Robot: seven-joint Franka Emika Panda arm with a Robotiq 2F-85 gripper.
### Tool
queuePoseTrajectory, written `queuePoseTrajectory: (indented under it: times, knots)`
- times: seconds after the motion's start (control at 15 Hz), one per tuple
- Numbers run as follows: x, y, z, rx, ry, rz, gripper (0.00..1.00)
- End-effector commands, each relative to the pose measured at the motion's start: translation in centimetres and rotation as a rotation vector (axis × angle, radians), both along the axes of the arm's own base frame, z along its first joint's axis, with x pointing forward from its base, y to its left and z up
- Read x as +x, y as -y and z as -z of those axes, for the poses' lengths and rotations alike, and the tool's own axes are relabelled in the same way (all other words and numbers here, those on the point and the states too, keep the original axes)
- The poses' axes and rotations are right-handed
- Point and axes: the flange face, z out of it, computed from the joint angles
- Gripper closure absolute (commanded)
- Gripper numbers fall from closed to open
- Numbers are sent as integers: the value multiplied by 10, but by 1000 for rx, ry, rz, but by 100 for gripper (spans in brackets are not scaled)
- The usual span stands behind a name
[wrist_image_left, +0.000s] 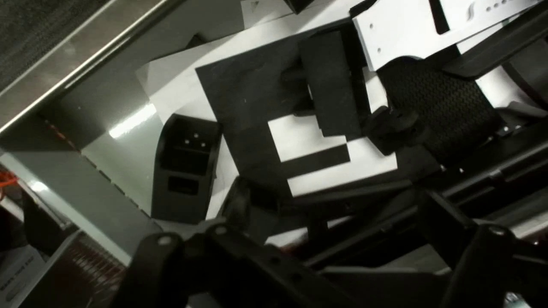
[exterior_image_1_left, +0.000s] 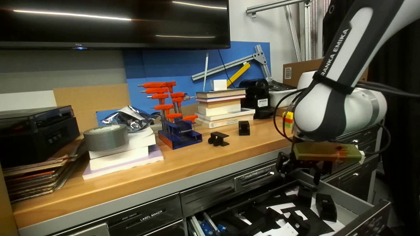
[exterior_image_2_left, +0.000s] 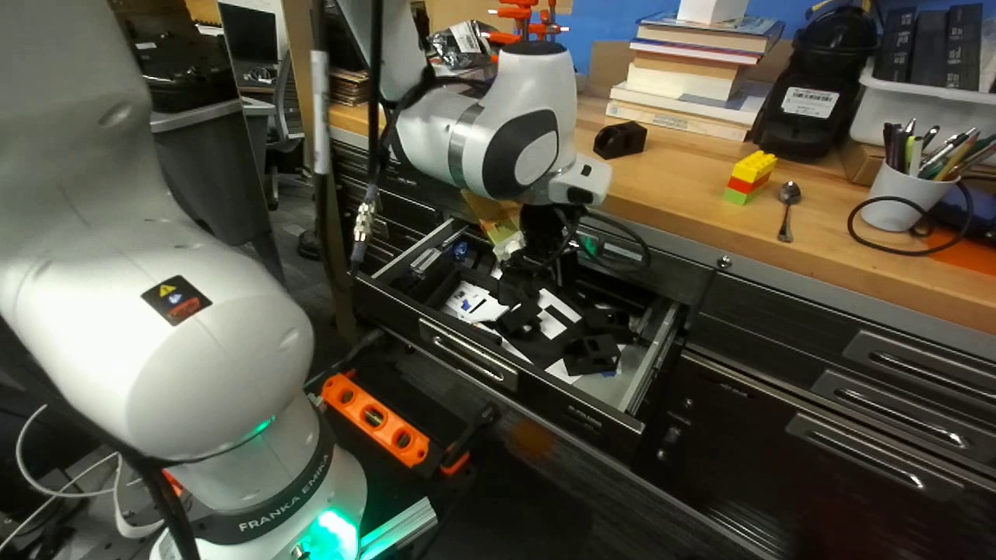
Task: Put the black objects on the table into the open drawer and then close the drawer
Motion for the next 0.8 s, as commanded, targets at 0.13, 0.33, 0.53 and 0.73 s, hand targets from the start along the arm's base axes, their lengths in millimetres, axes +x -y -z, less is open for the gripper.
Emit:
queuePoseTrajectory:
  times: [0.13, 0.33, 0.53, 0.73]
  knots:
    - [-6, -21, -112, -43, 224, -30, 0]
    - [-17, -41, -156, -58, 339, -53, 0]
    - [-13, -62, -191, -71, 398, -87, 0]
    - [-1, -79, -209, -83, 424, -104, 0]
